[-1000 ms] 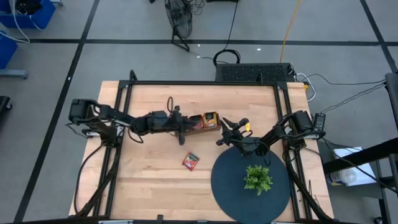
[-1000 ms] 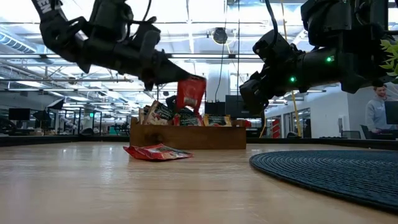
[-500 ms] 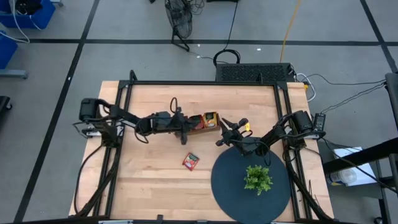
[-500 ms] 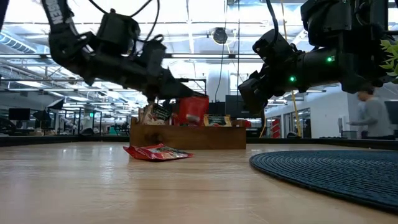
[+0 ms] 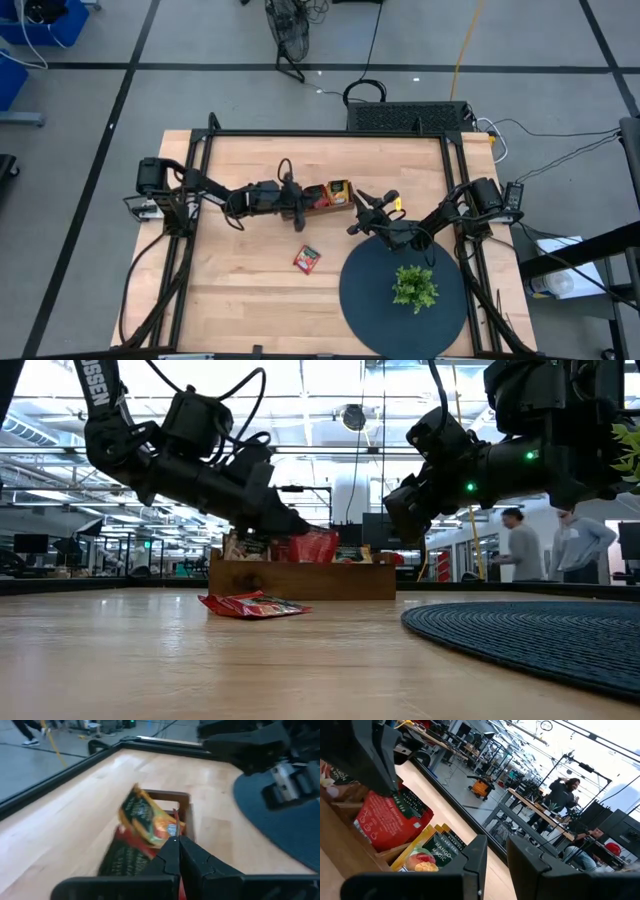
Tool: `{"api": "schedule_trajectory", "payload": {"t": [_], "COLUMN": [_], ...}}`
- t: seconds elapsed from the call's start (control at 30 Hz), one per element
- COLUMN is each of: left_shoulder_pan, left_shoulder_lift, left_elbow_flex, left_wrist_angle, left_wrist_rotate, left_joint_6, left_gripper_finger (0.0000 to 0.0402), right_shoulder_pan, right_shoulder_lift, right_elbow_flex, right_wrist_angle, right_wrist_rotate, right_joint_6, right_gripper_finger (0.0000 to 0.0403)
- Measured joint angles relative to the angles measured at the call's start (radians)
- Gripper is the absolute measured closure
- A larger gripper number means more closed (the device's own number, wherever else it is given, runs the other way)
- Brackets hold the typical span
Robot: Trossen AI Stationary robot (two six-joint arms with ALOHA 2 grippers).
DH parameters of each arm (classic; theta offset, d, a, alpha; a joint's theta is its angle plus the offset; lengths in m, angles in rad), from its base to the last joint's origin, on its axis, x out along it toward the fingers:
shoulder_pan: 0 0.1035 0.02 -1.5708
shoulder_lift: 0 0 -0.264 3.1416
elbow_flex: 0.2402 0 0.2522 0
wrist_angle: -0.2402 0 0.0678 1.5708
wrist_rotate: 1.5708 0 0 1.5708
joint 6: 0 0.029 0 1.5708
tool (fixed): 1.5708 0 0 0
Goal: Pick & Place Tea
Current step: Put the red tea bag into the middle section wooden organizer
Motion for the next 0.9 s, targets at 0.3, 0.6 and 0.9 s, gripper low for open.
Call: {"api": "schedule_trajectory", "payload": {"t": [0.3, 0.6, 0.9], "left_shoulder_pan": [-0.002, -0.009, -0.018], "left_shoulder_lift": [0.0, 0.0, -0.066], "left_elbow_flex": [0.0, 0.0, -0.001], "left_wrist_angle": [-0.022, -0.022, -0.007], "left_wrist_rotate": [-0.053, -0.144, -0.146], "left_joint_6": [0.003, 0.028, 0.057], "left_gripper_finger": [0.0373, 0.0287, 0.0234], "right_shoulder_pan": [0.0, 0.0, 0.0], "right_shoulder_lift": [0.0, 0.0, 0.0], "right_elbow_flex": [0.0, 0.0, 0.0], "right_wrist_angle": [0.0, 0.0, 0.0], "right_wrist_rotate": [0.0, 0.0, 0.0], "right_joint_6": [0.0, 0.0, 0.0], "right_gripper_finger": [0.0342, 0.0342, 0.0342]}}
